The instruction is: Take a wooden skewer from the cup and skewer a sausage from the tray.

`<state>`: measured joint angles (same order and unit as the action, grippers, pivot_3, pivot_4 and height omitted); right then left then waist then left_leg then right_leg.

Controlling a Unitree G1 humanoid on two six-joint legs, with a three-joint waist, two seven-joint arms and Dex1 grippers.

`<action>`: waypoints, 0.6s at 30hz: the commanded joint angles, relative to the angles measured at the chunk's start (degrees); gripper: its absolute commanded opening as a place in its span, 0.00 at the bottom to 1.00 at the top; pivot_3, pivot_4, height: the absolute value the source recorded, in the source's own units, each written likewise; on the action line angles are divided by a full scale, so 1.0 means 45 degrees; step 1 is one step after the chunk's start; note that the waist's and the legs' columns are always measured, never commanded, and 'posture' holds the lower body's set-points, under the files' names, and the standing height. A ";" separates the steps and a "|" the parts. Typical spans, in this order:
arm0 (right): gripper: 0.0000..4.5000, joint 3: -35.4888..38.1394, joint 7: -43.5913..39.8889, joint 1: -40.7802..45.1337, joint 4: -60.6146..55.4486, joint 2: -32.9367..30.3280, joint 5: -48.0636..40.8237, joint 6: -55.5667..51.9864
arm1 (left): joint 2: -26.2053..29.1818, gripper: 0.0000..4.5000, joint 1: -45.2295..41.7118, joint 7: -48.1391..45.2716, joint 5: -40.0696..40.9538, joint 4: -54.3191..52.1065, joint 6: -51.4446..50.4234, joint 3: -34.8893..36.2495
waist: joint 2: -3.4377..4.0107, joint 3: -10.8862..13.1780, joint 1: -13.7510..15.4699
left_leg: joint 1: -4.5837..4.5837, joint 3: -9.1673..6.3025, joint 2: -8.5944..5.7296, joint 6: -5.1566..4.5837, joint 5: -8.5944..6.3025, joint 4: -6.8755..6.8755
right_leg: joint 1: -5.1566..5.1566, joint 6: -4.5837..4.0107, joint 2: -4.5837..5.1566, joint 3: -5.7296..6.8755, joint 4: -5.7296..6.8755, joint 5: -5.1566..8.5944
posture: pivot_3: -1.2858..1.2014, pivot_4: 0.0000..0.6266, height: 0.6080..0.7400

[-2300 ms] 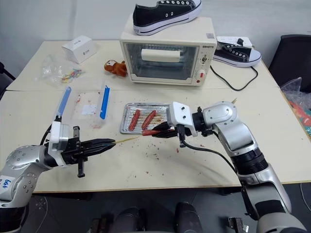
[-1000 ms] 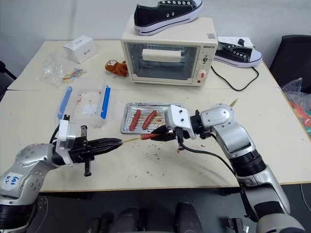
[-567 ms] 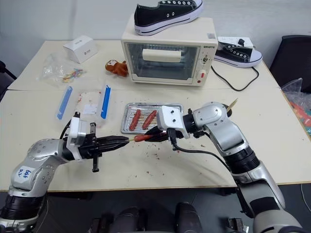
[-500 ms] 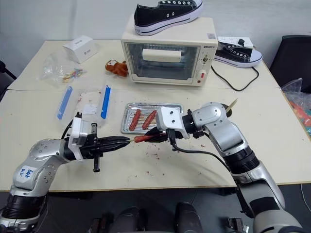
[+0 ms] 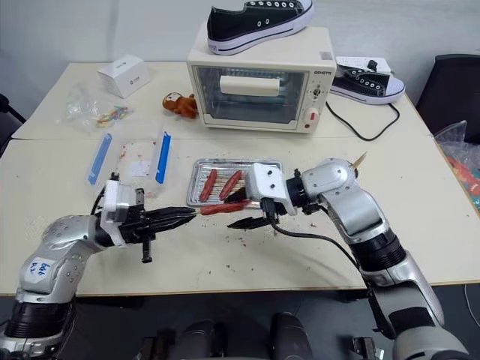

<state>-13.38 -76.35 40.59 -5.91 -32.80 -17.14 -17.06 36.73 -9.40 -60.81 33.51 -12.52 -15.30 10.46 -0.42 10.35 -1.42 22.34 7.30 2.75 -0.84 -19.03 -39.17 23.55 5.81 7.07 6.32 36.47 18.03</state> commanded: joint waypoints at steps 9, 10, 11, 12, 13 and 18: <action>0.99 0.5104 0.1864 -0.4021 -0.2148 0.0092 -0.4315 0.0278 | -0.0986 0.00 0.1153 0.3095 0.0544 -0.0408 0.0881 0.3373 | -0.0003 -0.0001 0.0057 | -0.0014 -0.0010 0.0002 -0.0001 0.0000 0.0001 | -0.0019 0.0000 0.0011 0.0000 0.0005 0.0000 | 0.52 0.24 1.00; 0.99 0.5375 0.2179 -0.4341 -0.2353 0.0175 -0.4461 0.0329 | -0.1192 0.00 0.1042 0.3567 0.0512 -0.0289 0.0954 0.3645 | -0.0004 -0.0001 0.0075 | -0.0018 -0.0015 0.0003 -0.0001 0.0000 0.0001 | -0.0025 0.0000 0.0016 0.0001 0.0007 0.0000 | 0.52 0.24 1.00; 0.99 0.5656 0.2573 -0.4706 -0.2563 0.0305 -0.4417 0.0564 | -0.1419 0.00 0.0801 0.4217 0.0339 -0.0046 0.1079 0.3909 | -0.0005 -0.0003 0.0098 | -0.0018 -0.0019 0.0003 -0.0001 0.0000 0.0000 | -0.0028 0.0001 0.0015 0.0002 0.0007 0.0000 | 0.52 0.24 1.00; 0.99 0.5876 0.2968 -0.4935 -0.2747 0.0453 -0.4285 0.0913 | -0.1591 0.00 0.0506 0.4785 0.0169 0.0265 0.1223 0.4089 | -0.0006 -0.0003 0.0138 | -0.0023 -0.0017 0.0000 -0.0001 0.0000 0.0000 | -0.0030 0.0001 0.0016 -0.0001 0.0008 -0.0001 | 0.52 0.24 1.00; 0.99 0.6047 0.3359 -0.5087 -0.2904 0.0605 -0.4187 0.1182 | -0.1719 0.00 0.0232 0.5249 0.0078 0.0553 0.1301 0.4227 | -0.0006 -0.0003 0.0189 | -0.0025 -0.0015 -0.0002 -0.0001 0.0000 0.0000 | -0.0032 0.0002 0.0016 -0.0002 0.0008 -0.0001 | 0.52 0.24 1.00; 0.99 0.6314 0.4630 -0.5699 -0.3767 0.0816 -0.4076 0.1599 | -0.1956 0.00 -0.1653 0.7135 -0.0848 0.3003 0.1595 0.4094 | -0.0013 -0.0007 0.0333 | -0.0036 0.0001 -0.0009 -0.0002 0.0002 0.0000 | -0.0028 0.0004 0.0012 -0.0012 0.0020 -0.0002 | 0.52 0.24 1.00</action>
<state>13.86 -56.87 15.72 -19.44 -28.78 -34.96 -11.15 27.85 -15.02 -31.34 31.24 -1.81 -9.54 28.53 -0.47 10.31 0.08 22.18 7.30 2.70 -0.85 -19.01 -39.17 23.42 5.83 7.11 6.28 36.55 18.02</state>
